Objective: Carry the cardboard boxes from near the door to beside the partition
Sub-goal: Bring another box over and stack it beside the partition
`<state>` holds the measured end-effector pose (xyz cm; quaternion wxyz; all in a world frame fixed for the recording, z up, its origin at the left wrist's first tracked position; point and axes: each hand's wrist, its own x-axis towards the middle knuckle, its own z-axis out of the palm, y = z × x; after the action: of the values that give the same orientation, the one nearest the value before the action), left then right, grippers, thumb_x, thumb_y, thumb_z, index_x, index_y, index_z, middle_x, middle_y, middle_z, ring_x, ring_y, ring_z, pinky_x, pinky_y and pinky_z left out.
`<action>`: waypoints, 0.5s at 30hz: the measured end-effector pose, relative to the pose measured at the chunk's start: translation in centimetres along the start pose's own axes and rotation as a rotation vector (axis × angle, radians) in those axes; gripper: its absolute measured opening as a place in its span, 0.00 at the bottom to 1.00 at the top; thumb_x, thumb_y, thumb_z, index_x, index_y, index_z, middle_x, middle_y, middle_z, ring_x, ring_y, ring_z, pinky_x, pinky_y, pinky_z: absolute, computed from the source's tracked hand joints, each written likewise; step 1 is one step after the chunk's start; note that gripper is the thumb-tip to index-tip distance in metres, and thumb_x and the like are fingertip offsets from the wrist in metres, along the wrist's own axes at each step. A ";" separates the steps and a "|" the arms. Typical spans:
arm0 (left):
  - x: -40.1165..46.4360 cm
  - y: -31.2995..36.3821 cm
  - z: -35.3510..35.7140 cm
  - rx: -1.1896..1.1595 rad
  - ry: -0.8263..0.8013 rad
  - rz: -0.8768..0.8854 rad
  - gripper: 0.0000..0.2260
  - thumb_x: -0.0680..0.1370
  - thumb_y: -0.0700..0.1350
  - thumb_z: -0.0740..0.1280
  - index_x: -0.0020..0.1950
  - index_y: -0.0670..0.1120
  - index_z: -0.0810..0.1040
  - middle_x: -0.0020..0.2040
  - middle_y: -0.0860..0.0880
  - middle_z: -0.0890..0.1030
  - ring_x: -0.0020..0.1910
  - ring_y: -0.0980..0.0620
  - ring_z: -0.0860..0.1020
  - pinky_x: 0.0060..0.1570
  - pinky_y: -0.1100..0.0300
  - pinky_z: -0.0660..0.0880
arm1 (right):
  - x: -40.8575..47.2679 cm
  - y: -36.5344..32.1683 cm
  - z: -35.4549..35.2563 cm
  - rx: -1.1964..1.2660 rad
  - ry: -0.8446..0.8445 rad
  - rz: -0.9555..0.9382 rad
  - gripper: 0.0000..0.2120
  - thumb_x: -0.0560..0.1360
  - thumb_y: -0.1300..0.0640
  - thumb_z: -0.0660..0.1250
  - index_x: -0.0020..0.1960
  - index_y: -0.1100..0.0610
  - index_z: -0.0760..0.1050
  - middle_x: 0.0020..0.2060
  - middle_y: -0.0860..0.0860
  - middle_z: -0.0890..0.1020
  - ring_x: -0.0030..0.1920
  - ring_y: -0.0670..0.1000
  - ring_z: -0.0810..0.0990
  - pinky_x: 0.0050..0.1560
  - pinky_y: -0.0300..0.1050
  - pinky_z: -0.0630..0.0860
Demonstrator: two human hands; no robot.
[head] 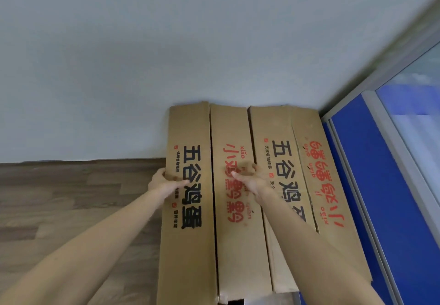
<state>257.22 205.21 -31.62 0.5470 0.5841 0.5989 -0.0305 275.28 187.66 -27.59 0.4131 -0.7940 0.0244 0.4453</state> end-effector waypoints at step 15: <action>1.0 -0.6 5.4 0.546 0.119 0.223 0.43 0.70 0.51 0.79 0.80 0.53 0.61 0.83 0.44 0.48 0.76 0.32 0.60 0.67 0.31 0.67 | 3.5 4.0 2.3 -0.730 -0.038 -0.202 0.34 0.81 0.61 0.67 0.82 0.57 0.56 0.81 0.56 0.59 0.80 0.60 0.61 0.75 0.56 0.68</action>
<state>260.36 202.05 -34.83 0.3334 0.7725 0.5318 -0.0960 274.13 187.73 -33.28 0.1451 -0.8789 -0.2219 0.3965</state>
